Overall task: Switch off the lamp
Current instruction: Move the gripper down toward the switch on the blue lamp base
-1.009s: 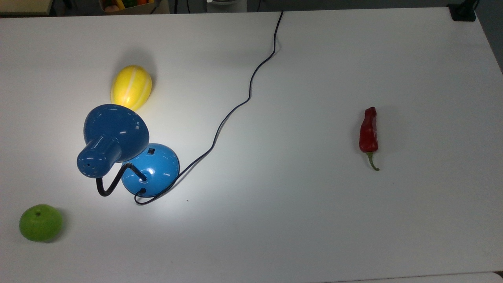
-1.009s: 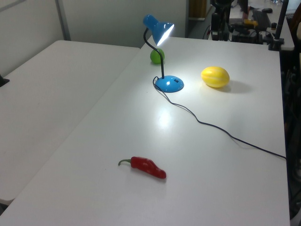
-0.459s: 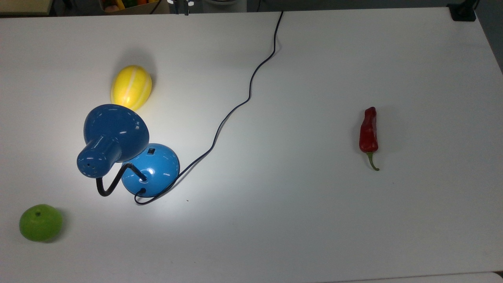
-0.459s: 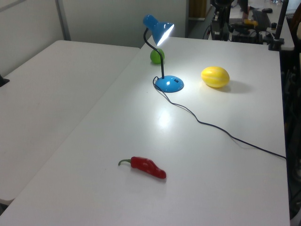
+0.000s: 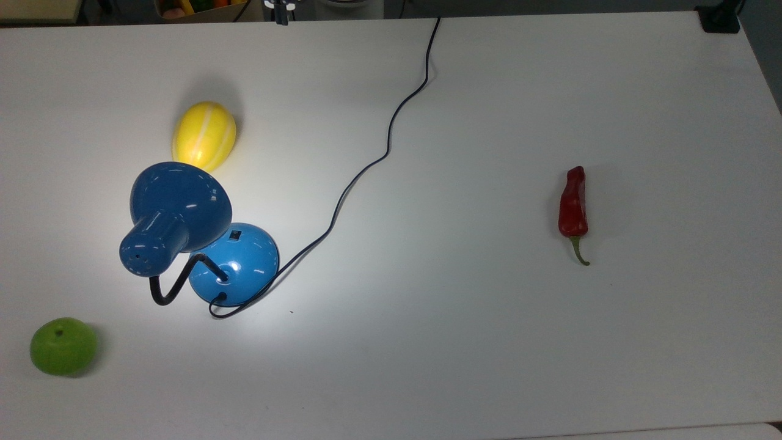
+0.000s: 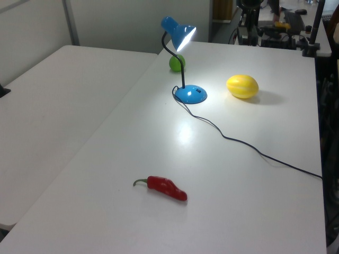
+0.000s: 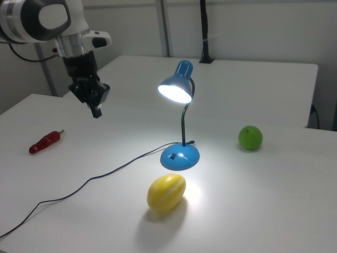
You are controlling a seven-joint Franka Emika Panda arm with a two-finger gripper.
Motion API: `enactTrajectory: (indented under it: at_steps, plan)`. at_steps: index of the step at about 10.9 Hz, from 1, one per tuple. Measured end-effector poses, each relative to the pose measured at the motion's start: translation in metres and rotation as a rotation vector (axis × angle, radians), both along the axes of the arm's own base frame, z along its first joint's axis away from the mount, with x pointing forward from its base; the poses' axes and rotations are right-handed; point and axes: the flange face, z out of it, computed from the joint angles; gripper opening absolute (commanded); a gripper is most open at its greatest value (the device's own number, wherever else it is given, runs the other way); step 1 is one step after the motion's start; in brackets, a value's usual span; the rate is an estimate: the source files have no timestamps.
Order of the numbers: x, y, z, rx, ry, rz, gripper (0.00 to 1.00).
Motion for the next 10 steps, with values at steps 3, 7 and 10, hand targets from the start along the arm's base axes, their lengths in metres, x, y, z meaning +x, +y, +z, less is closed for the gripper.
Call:
enactTrajectory:
  at_steps: [3,7,10]
  plan:
    - [0.018,-0.026,-0.026,0.000,-0.006,-0.042,0.00]
    - [0.055,-0.064,-0.087,0.001,-0.080,-0.104,0.00]
    - [0.067,-0.073,-0.133,0.003,-0.137,-0.114,0.00]
